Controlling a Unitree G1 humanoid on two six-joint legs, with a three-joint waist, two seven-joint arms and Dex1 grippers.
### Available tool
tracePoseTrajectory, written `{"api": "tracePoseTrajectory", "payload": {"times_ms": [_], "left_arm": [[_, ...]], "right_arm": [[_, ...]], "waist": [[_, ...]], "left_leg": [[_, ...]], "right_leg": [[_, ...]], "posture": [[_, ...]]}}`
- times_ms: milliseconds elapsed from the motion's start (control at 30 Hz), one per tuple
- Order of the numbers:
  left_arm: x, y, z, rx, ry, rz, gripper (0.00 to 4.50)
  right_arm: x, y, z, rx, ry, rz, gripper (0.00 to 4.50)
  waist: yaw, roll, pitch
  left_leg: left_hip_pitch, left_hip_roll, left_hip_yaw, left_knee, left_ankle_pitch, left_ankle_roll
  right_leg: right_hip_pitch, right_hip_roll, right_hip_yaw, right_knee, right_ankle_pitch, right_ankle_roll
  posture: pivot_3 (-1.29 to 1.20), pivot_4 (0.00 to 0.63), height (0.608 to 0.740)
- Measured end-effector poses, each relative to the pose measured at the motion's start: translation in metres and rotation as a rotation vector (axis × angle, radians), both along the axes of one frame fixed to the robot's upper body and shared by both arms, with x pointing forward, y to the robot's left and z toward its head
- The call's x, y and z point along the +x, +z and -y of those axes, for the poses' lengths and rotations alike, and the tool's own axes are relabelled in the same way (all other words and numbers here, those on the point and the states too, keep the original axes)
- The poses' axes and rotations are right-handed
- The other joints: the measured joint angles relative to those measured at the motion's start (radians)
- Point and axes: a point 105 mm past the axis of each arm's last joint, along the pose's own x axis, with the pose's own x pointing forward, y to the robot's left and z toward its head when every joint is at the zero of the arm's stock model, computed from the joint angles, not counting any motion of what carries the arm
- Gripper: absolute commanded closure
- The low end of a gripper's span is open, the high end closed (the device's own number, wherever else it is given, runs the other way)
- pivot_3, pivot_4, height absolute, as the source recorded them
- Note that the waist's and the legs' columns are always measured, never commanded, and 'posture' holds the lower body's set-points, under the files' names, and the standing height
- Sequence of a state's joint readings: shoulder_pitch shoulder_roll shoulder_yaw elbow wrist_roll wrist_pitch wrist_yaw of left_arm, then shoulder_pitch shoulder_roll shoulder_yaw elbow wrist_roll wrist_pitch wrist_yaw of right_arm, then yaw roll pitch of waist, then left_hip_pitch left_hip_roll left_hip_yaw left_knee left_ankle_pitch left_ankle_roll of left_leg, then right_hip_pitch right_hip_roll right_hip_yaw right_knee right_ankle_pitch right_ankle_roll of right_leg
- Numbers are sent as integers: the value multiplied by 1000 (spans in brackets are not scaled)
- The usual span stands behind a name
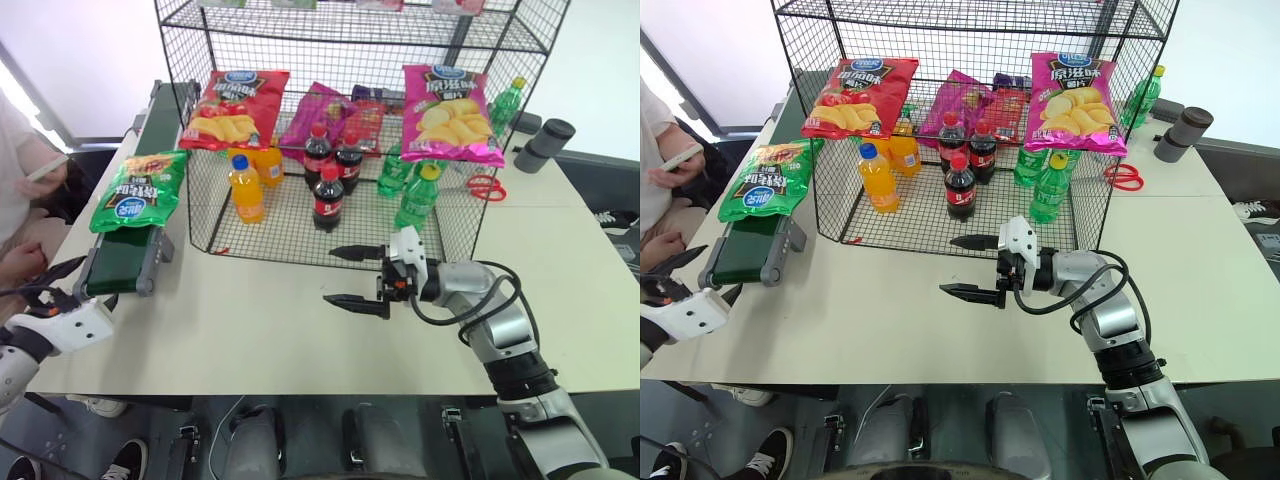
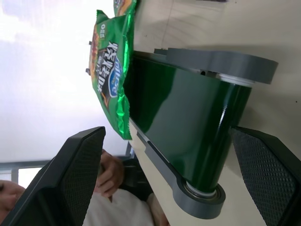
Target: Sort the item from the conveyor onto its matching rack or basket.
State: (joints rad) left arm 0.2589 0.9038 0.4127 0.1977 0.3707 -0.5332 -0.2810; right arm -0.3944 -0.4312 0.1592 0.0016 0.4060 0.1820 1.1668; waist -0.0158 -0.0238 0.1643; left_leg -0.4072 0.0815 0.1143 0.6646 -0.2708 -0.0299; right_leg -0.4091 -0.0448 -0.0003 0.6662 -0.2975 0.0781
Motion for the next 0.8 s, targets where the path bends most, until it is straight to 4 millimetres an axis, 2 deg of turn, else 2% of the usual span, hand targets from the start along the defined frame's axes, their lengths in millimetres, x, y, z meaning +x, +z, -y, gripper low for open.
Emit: {"api": "tracePoseTrajectory", "payload": {"times_ms": [300, 633, 800], "left_arm": [[3, 6, 5, 1, -9, 15, 0], [3, 5, 3, -1, 8, 3, 0], [5, 5, 4, -2, 4, 4, 0]], "right_arm": [[-1, -2, -3, -11, 8, 11, 200], [0, -2, -2, -17, 0, 21, 200], [-6, 2, -5, -21, 29, 36, 200]], "waist": [[0, 0, 0], [0, 0, 0], [1, 0, 0]], "left_leg": [[0, 0, 0, 0, 0, 0], [0, 0, 0, 0, 0, 0], [0, 0, 0, 0, 0, 0]], "right_leg": [[0, 0, 0, 0, 0, 0], [0, 0, 0, 0, 0, 0], [0, 0, 0, 0, 0, 0]], "posture": [[0, 150, 740], [0, 150, 740], [0, 150, 740]]}}
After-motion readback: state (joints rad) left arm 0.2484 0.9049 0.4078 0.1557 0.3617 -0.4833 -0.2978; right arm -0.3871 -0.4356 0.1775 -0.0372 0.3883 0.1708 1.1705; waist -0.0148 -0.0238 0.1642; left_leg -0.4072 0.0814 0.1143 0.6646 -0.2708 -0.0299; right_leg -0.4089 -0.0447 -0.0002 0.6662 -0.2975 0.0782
